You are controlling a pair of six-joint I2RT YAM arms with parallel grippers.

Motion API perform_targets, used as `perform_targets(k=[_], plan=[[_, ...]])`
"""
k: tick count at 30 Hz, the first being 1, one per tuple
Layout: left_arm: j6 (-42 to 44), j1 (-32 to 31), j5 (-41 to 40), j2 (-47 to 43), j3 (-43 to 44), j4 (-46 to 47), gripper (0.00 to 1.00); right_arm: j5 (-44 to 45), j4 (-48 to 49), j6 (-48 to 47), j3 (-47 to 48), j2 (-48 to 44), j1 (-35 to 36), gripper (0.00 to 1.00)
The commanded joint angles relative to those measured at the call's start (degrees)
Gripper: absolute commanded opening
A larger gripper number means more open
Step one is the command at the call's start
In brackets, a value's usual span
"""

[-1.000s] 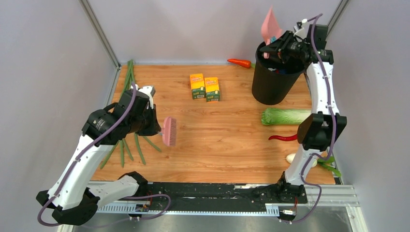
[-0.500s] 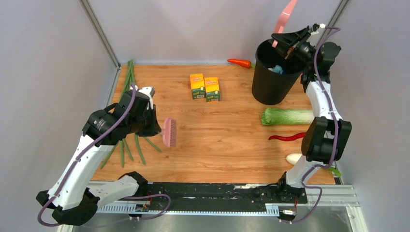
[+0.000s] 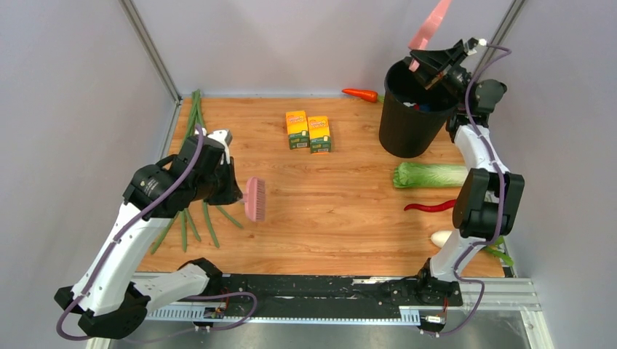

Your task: Sweep away the paper scraps from the table

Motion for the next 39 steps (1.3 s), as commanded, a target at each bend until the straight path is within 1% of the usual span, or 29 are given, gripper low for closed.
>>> perform_targets(k=[1, 2, 3, 4, 5, 7, 10, 12, 15, 16, 17, 18, 20, 22, 24, 29, 36, 39], plan=[[0.8, -0.3, -0.6, 1.9, 5.0, 0.3, 0.00, -9.1, -18.3, -7.7, 5.1, -5.4, 5.1, 0.00], [1.3, -0.1, -0.9, 2.9, 6.9, 0.1, 0.00, -10.3, -25.7, -13.1, 5.8, -6.4, 6.9, 0.00], [1.4, -0.2, -1.1, 3.3, 7.8, -0.5, 0.00, -11.0, -33.9, -20.7, 7.0, -7.3, 8.6, 0.00], [1.9, -0.2, -1.2, 4.4, 10.0, -0.9, 0.00, -10.9, -48.0, -29.9, 8.6, -8.0, 10.2, 0.00], [2.1, -0.1, -1.3, 4.8, 11.2, -1.6, 0.00, -10.0, -58.4, -39.7, 10.2, -8.6, 12.5, 0.00], [2.8, -0.2, -1.7, 6.3, 15.4, -2.6, 0.00, -7.1, -72.9, -52.8, 11.5, -9.7, 16.2, 0.00], [3.8, -0.2, -2.2, 9.2, 20.6, -4.7, 0.00, -2.0, -84.8, -63.7, 9.1, -11.2, 22.0, 0.00], [4.4, -0.2, -2.2, 11.0, 24.4, -5.8, 0.00, 2.9, -92.8, -71.2, 8.2, -11.6, 26.5, 0.00], [5.2, -0.2, -2.1, 14.5, 31.4, -7.1, 0.00, 15.6, -106.1, -81.8, 10.3, -9.9, 34.4, 0.00], [5.4, -0.2, -2.0, 15.2, 32.9, -8.2, 0.00, 20.2, -109.2, -84.9, 11.1, -9.2, 36.9, 0.00], [5.6, -0.3, -2.0, 16.8, 36.3, -8.7, 0.00, 23.7, -111.9, -87.3, 11.4, -8.9, 39.0, 0.00], [5.6, -0.1, -1.9, 17.4, 37.9, -9.5, 0.00, 27.1, -113.7, -88.9, 11.3, -8.4, 41.0, 0.00], [5.4, -0.2, -1.1, 19.3, 43.0, -10.0, 0.00, 31.3, -116.0, -90.6, 10.3, -8.3, 43.3, 0.00], [4.9, -0.1, -0.1, 21.2, 46.9, -9.5, 0.00, 32.5, -116.2, -91.3, 9.2, -8.5, 44.4, 0.00], [4.3, -0.1, 0.8, 21.8, 48.1, -7.8, 0.00, 33.4, -116.9, -92.0, 9.6, -8.3, 46.3, 0.00], [3.3, -0.2, 0.4, 21.7, 42.3, -2.4, 0.00, 36.3, -119.0, -93.4, 13.1, -8.6, 50.6, 0.00], [4.5, -0.2, -1.4, 22.1, 33.5, 5.1, 0.00, 35.4, -119.2, -94.0, 12.9, -10.7, 54.2, 0.00], [4.9, -0.1, -2.2, 22.6, 31.6, 6.9, 0.00, 36.4, -119.3, -94.0, 12.8, -11.7, 56.0, 0.00]])
